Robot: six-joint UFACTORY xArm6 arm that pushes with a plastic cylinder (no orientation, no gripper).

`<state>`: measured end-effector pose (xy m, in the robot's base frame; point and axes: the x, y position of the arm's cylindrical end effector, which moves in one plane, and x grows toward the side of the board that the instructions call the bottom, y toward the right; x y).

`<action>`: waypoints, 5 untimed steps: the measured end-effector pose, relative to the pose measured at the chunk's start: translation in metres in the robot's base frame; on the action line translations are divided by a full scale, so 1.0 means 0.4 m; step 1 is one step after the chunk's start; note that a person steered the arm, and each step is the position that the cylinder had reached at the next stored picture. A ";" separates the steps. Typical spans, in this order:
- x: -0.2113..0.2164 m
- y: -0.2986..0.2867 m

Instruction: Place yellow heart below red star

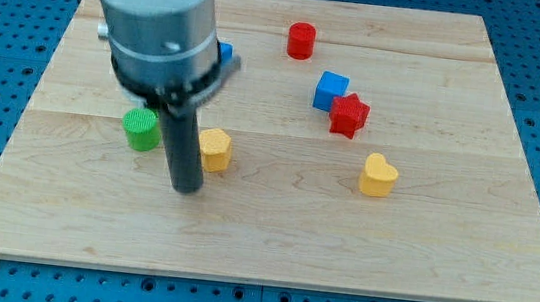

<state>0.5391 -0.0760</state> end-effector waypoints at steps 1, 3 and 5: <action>0.004 0.236; -0.078 0.447; -0.041 0.665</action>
<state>0.5226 0.1901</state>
